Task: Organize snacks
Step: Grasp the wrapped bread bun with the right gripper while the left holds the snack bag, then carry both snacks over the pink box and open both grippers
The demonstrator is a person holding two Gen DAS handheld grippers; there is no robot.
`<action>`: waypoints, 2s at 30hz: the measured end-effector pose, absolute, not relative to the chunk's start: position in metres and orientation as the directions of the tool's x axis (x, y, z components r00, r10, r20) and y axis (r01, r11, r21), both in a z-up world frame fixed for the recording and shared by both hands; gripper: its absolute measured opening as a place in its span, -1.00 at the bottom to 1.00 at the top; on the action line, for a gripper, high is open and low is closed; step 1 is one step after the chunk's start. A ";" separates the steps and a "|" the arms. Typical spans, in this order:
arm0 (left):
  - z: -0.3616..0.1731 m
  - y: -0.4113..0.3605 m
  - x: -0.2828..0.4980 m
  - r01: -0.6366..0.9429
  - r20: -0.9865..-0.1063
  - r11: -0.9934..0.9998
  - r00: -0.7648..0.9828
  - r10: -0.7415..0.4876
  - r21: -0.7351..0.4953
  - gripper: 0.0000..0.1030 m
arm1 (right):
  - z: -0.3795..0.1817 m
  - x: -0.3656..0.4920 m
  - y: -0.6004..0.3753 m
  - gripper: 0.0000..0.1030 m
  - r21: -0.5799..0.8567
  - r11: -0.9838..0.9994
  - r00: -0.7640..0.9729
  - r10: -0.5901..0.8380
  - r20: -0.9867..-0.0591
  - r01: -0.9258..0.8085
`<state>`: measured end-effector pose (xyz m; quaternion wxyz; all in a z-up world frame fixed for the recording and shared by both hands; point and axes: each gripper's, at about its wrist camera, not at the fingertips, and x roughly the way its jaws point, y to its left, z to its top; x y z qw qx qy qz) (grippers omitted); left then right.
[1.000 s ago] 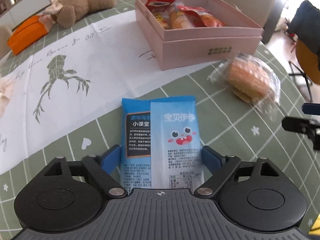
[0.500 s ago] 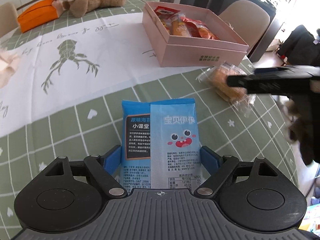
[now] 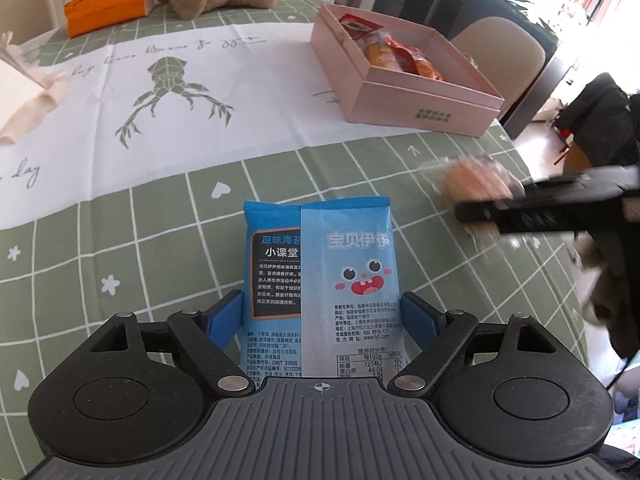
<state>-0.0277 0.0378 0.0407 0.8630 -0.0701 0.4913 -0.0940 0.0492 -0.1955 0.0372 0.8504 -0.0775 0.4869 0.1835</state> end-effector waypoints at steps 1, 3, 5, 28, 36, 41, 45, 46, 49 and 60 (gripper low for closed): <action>0.042 0.037 -0.027 0.101 -0.832 0.970 0.499 -0.243 -0.222 0.72 | 0.041 0.042 -0.198 0.01 0.065 0.920 0.451 0.251 -0.857 -0.387; 0.046 0.036 -0.026 0.116 -0.822 0.965 0.505 -0.261 -0.235 0.72 | 0.051 0.030 -0.204 0.00 0.094 0.921 0.445 0.270 -0.854 -0.378; 0.055 0.036 -0.022 0.126 -0.803 0.961 0.528 -0.276 -0.247 0.71 | 0.064 0.020 -0.211 0.00 0.118 0.927 0.456 0.283 -0.844 -0.357; 0.140 -0.034 0.240 0.271 -0.636 0.918 0.662 -0.396 -0.290 0.73 | 0.179 0.203 -0.239 0.59 0.154 0.944 0.672 0.318 -0.669 -0.293; 0.078 -0.047 0.243 0.265 -0.734 0.948 0.607 -0.306 -0.176 0.67 | 0.082 0.176 -0.252 0.55 0.121 0.956 0.579 0.261 -0.772 -0.269; 0.100 -0.048 0.224 0.311 -0.679 0.935 0.651 -0.339 -0.169 0.66 | 0.074 0.151 -0.252 0.55 0.156 0.969 0.585 0.240 -0.775 -0.191; 0.116 -0.044 0.209 0.321 -0.666 0.931 0.658 -0.352 -0.175 0.66 | 0.081 0.125 -0.249 0.56 0.166 0.977 0.609 0.214 -0.764 -0.134; 0.120 -0.042 0.203 0.324 -0.662 0.929 0.659 -0.356 -0.177 0.66 | 0.085 0.111 -0.251 0.56 0.165 0.979 0.619 0.203 -0.758 -0.119; 0.130 -0.036 0.177 0.332 -0.642 0.923 0.668 -0.375 -0.194 0.66 | 0.090 0.087 -0.246 0.64 0.166 0.984 0.643 0.170 -0.746 -0.068; 0.058 -0.009 0.020 0.177 -0.616 0.977 0.758 -0.213 -0.119 0.64 | 0.043 0.005 -0.228 0.67 0.103 0.995 0.673 0.085 -0.735 -0.013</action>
